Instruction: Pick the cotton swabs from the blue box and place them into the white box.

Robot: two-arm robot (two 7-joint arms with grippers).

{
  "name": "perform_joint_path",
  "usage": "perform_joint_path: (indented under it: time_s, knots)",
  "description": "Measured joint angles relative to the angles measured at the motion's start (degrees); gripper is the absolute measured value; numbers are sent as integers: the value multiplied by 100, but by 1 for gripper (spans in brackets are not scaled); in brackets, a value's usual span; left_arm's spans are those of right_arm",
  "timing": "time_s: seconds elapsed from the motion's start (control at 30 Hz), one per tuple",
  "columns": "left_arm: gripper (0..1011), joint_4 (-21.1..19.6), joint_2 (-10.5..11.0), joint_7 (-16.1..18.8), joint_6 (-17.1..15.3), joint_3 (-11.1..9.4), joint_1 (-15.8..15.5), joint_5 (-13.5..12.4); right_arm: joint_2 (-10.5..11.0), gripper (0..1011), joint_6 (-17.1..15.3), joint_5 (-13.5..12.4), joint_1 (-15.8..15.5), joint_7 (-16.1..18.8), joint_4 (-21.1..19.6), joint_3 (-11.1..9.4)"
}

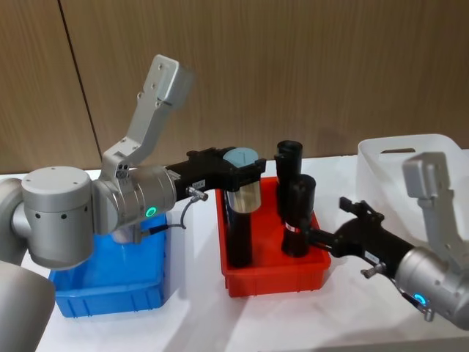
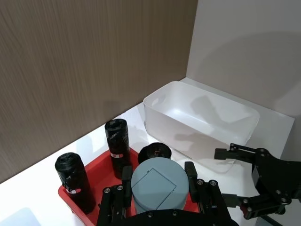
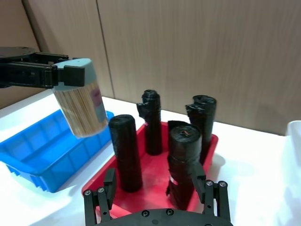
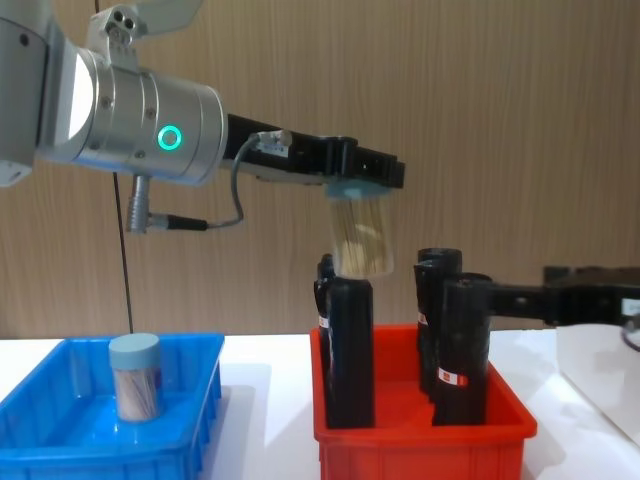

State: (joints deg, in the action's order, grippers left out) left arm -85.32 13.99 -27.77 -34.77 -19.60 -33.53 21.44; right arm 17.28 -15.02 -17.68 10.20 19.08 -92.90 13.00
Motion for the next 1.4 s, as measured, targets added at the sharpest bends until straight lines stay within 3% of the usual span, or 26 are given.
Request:
perform_joint_path:
  time_s: [0.6, 1.4]
  knots:
    - [671, 7, -4, -7, -3, 0, -8, 2, -375, 1002, -505, -13, 667, 552, 381, 213]
    - [671, 7, -4, -5, -2, 0, -7, 1, -666, 1001, -719, 151, 1035, 893, 552, 494]
